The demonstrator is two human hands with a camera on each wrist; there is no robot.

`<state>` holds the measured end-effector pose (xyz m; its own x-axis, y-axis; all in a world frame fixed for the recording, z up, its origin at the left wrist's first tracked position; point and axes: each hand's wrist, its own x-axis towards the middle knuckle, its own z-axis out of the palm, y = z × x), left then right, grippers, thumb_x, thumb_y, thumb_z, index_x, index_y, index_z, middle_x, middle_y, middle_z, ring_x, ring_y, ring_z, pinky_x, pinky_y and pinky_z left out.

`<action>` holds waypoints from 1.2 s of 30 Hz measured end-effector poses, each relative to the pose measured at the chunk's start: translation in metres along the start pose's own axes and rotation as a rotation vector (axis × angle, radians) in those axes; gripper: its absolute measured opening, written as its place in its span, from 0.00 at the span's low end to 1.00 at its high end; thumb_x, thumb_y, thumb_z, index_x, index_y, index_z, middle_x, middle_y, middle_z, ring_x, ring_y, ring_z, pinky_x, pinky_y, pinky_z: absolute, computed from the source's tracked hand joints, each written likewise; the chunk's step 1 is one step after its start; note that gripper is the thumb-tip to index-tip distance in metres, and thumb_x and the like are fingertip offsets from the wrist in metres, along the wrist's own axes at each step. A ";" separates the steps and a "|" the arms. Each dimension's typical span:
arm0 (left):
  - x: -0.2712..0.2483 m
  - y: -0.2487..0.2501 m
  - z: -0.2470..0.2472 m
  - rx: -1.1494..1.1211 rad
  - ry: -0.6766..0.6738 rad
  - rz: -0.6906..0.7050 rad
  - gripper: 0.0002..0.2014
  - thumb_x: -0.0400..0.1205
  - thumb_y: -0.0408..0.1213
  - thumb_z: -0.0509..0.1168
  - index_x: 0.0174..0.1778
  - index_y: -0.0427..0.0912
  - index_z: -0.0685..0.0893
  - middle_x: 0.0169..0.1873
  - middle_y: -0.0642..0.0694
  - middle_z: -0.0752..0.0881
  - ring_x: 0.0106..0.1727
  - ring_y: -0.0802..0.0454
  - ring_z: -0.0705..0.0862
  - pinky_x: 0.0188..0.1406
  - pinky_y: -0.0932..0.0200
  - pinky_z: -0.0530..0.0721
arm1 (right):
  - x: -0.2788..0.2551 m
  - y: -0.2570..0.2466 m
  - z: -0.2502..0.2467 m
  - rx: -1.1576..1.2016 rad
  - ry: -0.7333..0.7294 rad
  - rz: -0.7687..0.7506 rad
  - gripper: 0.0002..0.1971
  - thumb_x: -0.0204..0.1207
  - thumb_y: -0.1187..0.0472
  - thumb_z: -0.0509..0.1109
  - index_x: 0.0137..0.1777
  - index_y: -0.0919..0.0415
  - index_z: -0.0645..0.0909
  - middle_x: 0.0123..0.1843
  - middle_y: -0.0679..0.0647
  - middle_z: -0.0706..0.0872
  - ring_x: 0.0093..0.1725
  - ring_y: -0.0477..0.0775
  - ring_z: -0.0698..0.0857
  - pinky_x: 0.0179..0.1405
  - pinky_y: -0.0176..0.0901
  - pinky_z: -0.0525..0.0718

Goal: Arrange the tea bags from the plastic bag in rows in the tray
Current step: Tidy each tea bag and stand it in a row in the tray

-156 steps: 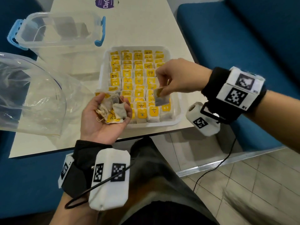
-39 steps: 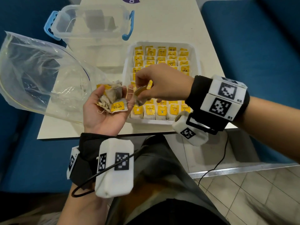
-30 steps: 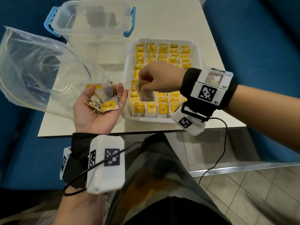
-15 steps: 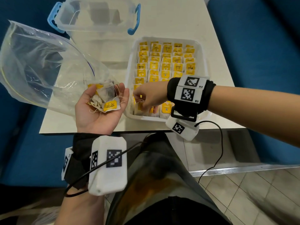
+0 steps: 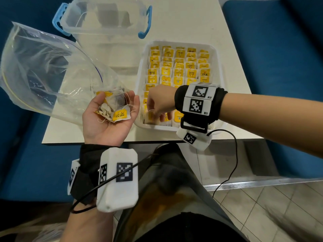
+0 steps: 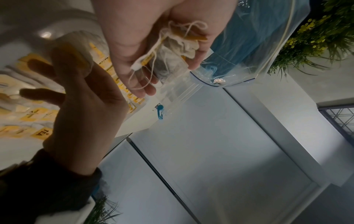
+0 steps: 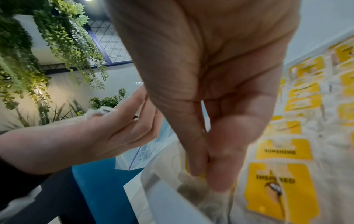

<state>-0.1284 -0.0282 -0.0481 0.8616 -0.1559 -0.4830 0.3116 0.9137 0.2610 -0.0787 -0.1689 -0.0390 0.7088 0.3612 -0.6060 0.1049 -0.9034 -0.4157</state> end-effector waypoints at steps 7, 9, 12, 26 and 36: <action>0.001 0.003 -0.003 -0.014 -0.014 0.005 0.13 0.70 0.36 0.65 0.33 0.26 0.87 0.41 0.34 0.86 0.45 0.39 0.85 0.50 0.38 0.83 | 0.003 0.004 -0.002 0.015 -0.072 0.041 0.08 0.81 0.70 0.57 0.47 0.69 0.78 0.44 0.64 0.89 0.25 0.50 0.85 0.54 0.53 0.87; 0.000 0.003 -0.003 -0.010 -0.017 0.007 0.14 0.70 0.36 0.64 0.31 0.27 0.88 0.40 0.34 0.87 0.46 0.39 0.85 0.50 0.39 0.84 | 0.003 0.004 -0.003 0.024 -0.062 0.047 0.08 0.81 0.70 0.58 0.49 0.71 0.79 0.43 0.64 0.89 0.27 0.52 0.85 0.50 0.51 0.88; 0.000 0.003 -0.003 0.005 -0.018 0.009 0.15 0.71 0.36 0.63 0.28 0.27 0.88 0.38 0.35 0.87 0.46 0.41 0.85 0.50 0.42 0.84 | 0.004 0.003 -0.003 -0.004 -0.055 0.044 0.05 0.79 0.69 0.64 0.51 0.70 0.79 0.39 0.63 0.88 0.29 0.55 0.86 0.29 0.40 0.86; 0.001 0.003 -0.004 -0.022 -0.028 0.009 0.14 0.71 0.36 0.64 0.32 0.27 0.88 0.40 0.35 0.87 0.41 0.39 0.86 0.52 0.43 0.83 | 0.007 -0.001 -0.008 -0.181 0.028 0.027 0.14 0.73 0.62 0.74 0.56 0.69 0.83 0.29 0.52 0.82 0.23 0.43 0.80 0.18 0.27 0.77; 0.001 0.002 -0.002 -0.018 -0.043 -0.005 0.13 0.70 0.36 0.66 0.34 0.27 0.87 0.41 0.35 0.86 0.44 0.40 0.85 0.53 0.44 0.83 | -0.020 -0.002 -0.035 -0.031 0.221 -0.068 0.09 0.76 0.62 0.70 0.50 0.68 0.85 0.35 0.55 0.88 0.26 0.44 0.85 0.14 0.27 0.75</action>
<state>-0.1279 -0.0257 -0.0500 0.8767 -0.1766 -0.4474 0.3092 0.9194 0.2432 -0.0689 -0.1827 -0.0026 0.8344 0.3650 -0.4130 0.1762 -0.8867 -0.4275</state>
